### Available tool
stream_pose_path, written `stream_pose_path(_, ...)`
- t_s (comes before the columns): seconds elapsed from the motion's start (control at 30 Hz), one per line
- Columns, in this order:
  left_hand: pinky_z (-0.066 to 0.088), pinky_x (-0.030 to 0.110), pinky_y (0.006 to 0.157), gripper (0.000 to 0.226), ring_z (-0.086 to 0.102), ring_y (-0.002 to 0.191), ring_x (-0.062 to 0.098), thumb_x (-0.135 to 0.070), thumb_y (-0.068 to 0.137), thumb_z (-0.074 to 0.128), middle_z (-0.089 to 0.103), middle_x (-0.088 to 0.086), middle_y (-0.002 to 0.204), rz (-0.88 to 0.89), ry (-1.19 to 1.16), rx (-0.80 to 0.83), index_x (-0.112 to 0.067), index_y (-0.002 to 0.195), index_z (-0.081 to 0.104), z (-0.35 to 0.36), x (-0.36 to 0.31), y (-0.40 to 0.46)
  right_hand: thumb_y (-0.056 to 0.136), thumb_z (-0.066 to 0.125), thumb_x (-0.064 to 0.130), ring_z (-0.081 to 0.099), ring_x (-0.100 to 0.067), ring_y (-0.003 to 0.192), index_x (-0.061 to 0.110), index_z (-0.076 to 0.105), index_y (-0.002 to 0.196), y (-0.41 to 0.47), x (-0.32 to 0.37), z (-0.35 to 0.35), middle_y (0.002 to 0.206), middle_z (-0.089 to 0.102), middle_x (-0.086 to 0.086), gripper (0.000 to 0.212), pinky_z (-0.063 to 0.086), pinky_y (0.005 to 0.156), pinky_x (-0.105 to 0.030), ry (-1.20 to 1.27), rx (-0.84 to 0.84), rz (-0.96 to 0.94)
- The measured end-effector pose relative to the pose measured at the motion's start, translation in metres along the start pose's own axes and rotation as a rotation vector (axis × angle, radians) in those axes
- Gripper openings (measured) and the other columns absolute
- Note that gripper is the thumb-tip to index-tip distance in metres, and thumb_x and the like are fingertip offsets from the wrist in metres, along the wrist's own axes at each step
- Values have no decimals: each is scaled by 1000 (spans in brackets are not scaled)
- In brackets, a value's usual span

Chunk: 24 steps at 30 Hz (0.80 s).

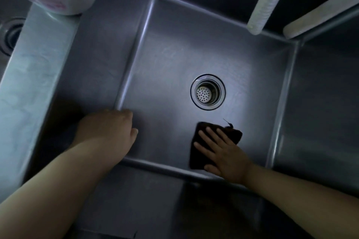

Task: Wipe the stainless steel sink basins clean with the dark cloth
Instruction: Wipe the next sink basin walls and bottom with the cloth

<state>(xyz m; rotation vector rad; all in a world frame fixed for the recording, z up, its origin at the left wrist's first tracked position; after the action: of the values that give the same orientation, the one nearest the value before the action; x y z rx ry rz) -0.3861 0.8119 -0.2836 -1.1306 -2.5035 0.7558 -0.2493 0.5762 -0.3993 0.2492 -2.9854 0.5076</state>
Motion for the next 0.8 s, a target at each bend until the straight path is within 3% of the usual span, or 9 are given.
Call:
stream_pose_path(0.23,48,32,78,29,59,101,23,-48,91,41,64,1,105,30,-20,-27,-22,99,50,1,1,2,87,46,55,11,-36,144,21,25,148,70,-1,-22,155,18,-14,73,9,116,-53,34,-44,-16)
stream_pose_path(0.37,49,32,81,33,59,101,22,-52,90,40,63,0,108,28,-13,-20,-24,106,50,3,1,2,87,44,53,10,-35,144,21,24,148,142,-22,-47,156,17,-13,72,5,117,-48,36,-90,129)
stream_pose_path(0.5,50,31,79,31,61,97,21,-52,90,41,63,-1,105,13,18,-26,-24,102,49,5,4,2,91,31,56,-3,-31,146,24,7,151,184,-72,-61,159,2,-10,72,-4,116,-44,-2,-74,319)
stream_pose_path(0.67,48,30,78,34,62,97,22,-52,90,41,65,1,105,13,46,-12,-23,105,50,7,5,3,94,31,55,-5,-31,145,22,4,151,144,-157,-60,158,-2,-13,72,-4,115,-44,99,-96,580)
stream_pose_path(0.8,48,31,77,34,61,97,23,-50,91,37,64,2,108,41,48,15,-23,108,50,8,3,3,97,32,48,-7,-32,145,19,2,151,70,-180,-41,158,-4,-16,69,-7,115,-41,125,-78,707)
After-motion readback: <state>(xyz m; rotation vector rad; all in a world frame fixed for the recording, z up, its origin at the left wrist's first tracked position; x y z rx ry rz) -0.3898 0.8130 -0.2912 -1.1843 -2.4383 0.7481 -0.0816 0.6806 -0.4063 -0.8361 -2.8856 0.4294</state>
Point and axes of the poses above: each hand's wrist, its own y-axis towards the middle knuckle, its own z-axis out of the palm, x = y × z, the point moved 7 cm from there along y, towards the middle knuckle
